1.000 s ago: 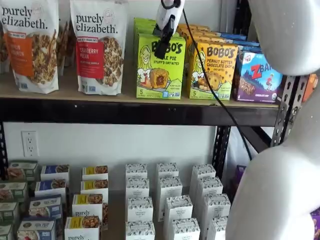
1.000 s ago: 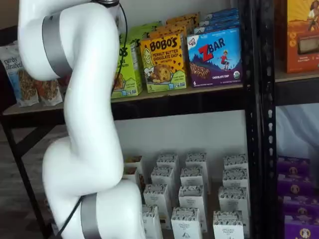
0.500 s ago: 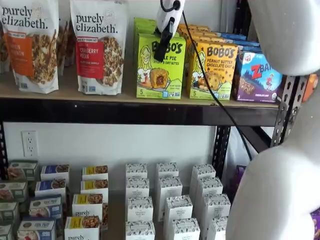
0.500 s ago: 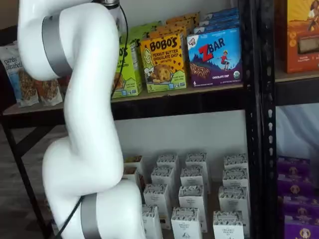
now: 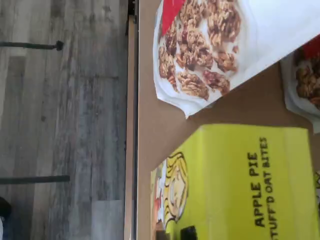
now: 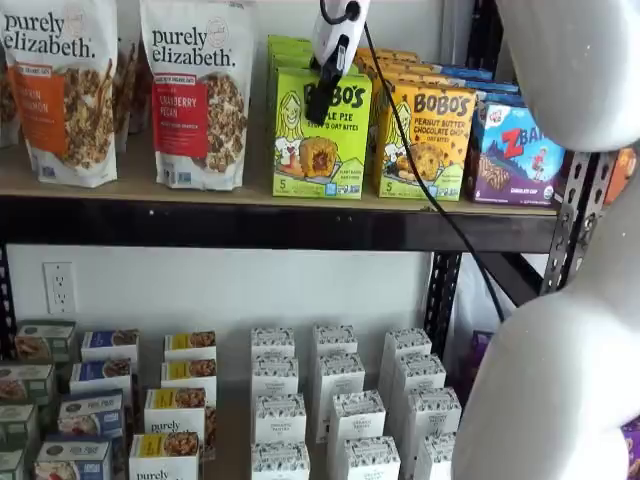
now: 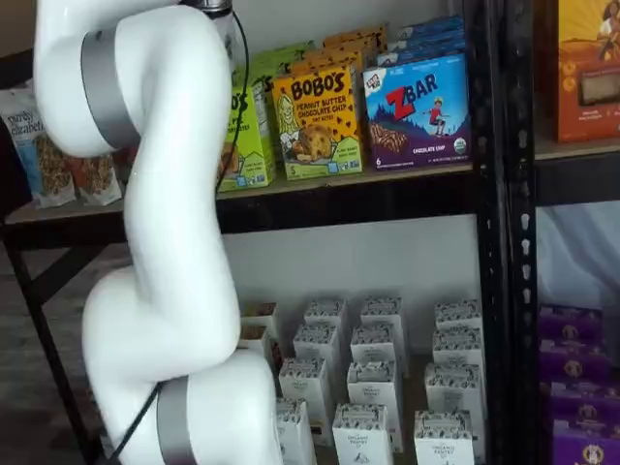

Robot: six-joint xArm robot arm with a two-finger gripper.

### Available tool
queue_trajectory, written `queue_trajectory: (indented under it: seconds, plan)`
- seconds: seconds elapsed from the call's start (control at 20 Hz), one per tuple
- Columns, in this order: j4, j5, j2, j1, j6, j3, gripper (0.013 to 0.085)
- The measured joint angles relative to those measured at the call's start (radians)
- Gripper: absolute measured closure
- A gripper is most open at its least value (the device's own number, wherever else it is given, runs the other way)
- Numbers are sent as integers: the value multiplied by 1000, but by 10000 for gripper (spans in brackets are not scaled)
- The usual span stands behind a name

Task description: Pick the green box on the top shelf, the fourth from the left

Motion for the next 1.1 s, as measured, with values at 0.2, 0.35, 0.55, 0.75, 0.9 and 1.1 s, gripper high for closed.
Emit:
queue_trajectory:
  seconds: [0.2,0.35,0.55,0.75,0.9,1.1]
  plan:
    - [2,-3,-3,3,3,3,530]
    - [2,3,-2,4,4,-1,530]
    - [3,0,-4,5,6,1,530]
    - [4,1,-7,6,7,2,650]
    - [0,5,-8,7,8,2,690]
    - [-4,27,0,8,10,-12,690]
